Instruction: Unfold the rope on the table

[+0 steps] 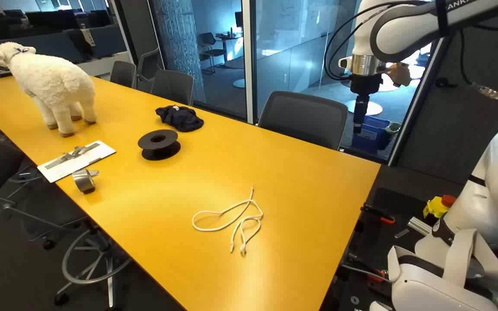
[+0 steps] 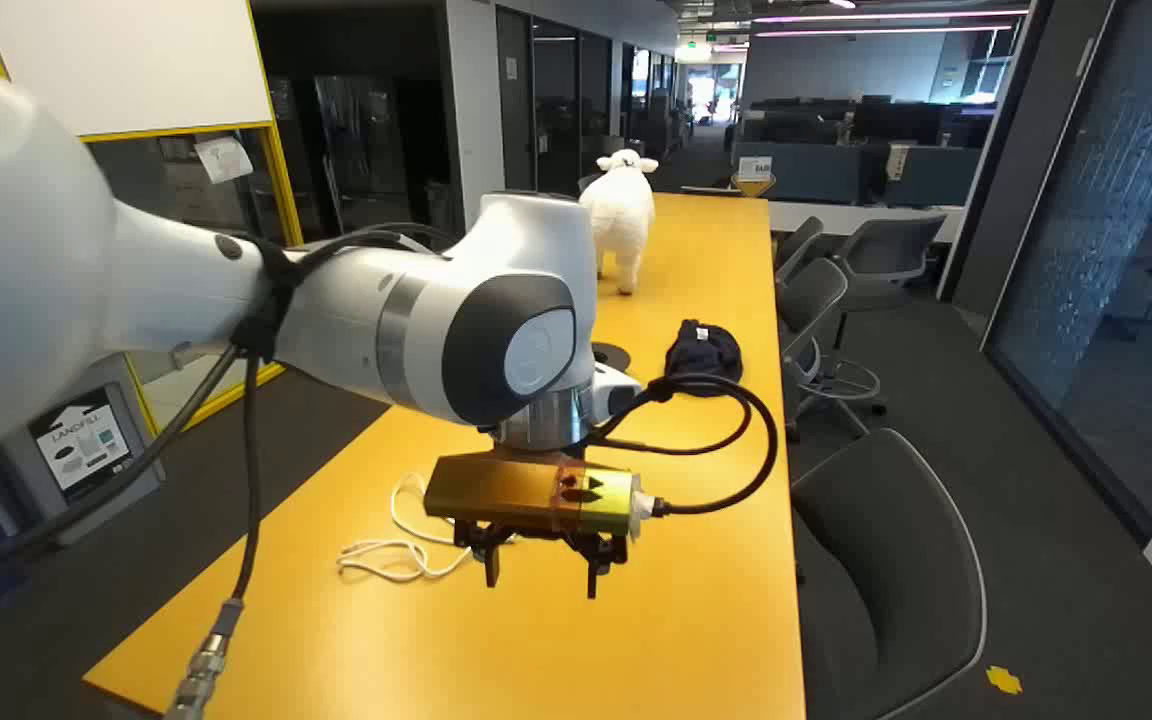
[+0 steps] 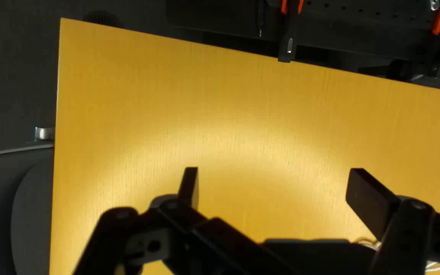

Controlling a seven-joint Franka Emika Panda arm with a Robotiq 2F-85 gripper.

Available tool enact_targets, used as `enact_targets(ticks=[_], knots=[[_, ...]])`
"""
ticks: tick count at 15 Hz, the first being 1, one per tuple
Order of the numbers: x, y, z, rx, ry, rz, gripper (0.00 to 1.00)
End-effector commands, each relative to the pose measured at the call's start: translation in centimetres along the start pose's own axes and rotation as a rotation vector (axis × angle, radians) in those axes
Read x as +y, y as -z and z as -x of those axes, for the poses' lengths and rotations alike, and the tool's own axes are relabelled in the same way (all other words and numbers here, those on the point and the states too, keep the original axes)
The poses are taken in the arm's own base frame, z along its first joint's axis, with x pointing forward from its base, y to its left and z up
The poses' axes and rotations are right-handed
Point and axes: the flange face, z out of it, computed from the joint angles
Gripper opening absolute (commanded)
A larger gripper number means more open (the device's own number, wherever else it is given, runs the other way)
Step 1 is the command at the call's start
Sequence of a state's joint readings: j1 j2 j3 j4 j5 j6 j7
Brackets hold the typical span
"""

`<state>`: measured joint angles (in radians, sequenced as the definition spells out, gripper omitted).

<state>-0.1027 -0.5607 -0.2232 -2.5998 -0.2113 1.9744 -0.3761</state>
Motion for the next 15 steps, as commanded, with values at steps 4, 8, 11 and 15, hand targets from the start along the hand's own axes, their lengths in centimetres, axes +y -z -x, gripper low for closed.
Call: enact_targets(ticks=[4,8,11,15], knots=[[0.1,0.4,-0.1,0.008,-0.002,0.004,1.00],[-0.5,-0.2,-0.9,0.025,-0.014,-0.019,1.00],[-3.2,-1.8,-2.6,0.033,-0.019,-0.084,1.00],[-9.2,-4.9,-5.9,-0.015,0.029,-0.191,1.00]])
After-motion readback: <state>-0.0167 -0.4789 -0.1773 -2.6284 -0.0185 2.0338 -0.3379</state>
